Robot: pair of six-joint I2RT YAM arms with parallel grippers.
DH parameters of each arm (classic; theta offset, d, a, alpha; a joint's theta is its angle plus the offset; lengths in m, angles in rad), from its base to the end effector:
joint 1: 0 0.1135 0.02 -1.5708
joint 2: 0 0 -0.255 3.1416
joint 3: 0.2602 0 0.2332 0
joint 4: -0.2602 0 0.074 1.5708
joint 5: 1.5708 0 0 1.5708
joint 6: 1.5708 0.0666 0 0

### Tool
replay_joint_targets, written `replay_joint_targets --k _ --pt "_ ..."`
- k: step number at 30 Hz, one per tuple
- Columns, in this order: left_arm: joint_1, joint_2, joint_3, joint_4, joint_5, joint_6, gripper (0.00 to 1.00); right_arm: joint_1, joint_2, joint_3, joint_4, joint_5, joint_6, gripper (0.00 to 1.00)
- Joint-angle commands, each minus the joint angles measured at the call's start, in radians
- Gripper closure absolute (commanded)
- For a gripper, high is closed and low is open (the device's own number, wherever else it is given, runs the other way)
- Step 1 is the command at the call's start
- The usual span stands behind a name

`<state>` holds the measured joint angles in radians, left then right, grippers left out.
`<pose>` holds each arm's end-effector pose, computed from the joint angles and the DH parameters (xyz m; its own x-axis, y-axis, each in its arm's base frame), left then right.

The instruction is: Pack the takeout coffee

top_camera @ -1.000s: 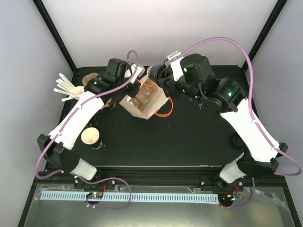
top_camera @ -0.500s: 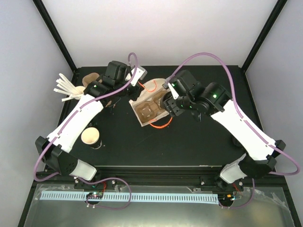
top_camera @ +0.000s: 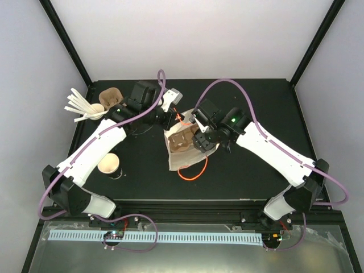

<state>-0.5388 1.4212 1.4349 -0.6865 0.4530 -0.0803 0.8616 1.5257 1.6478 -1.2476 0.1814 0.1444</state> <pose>0.2522 -0.1847 0.3453 -0.5937 0.2709 -0.7577 0.7098 0.6198 -0.3346 0.1947 0.2084 0.3293 -0.6817 -0.5771 -0.4497 -0.6040 0.7908 -0.0991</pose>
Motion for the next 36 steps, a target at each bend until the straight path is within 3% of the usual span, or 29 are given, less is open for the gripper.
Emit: replay_joint_targets --k 1,6,11,16,22,36 --pt "-0.007 -0.016 0.011 0.031 0.108 -0.073 0.99 -0.005 -0.008 -0.077 0.121 0.013 0.048 0.52" --pt "-0.006 -0.012 0.015 0.019 0.159 -0.1 0.98 -0.004 -0.054 -0.169 0.279 0.037 0.091 0.52" --pt "-0.006 -0.004 0.024 0.016 0.196 -0.137 0.98 -0.006 -0.021 -0.177 0.266 0.134 0.144 0.53" --pt "-0.005 0.001 0.029 0.001 0.211 -0.136 0.99 -0.008 -0.06 -0.285 0.314 0.222 0.188 0.55" --pt "-0.006 0.001 0.042 -0.022 0.206 -0.125 0.98 -0.027 -0.098 -0.358 0.31 0.216 0.228 0.56" --pt "-0.007 0.037 0.042 -0.057 0.289 -0.119 0.99 -0.039 -0.201 -0.494 0.557 0.2 0.209 0.57"
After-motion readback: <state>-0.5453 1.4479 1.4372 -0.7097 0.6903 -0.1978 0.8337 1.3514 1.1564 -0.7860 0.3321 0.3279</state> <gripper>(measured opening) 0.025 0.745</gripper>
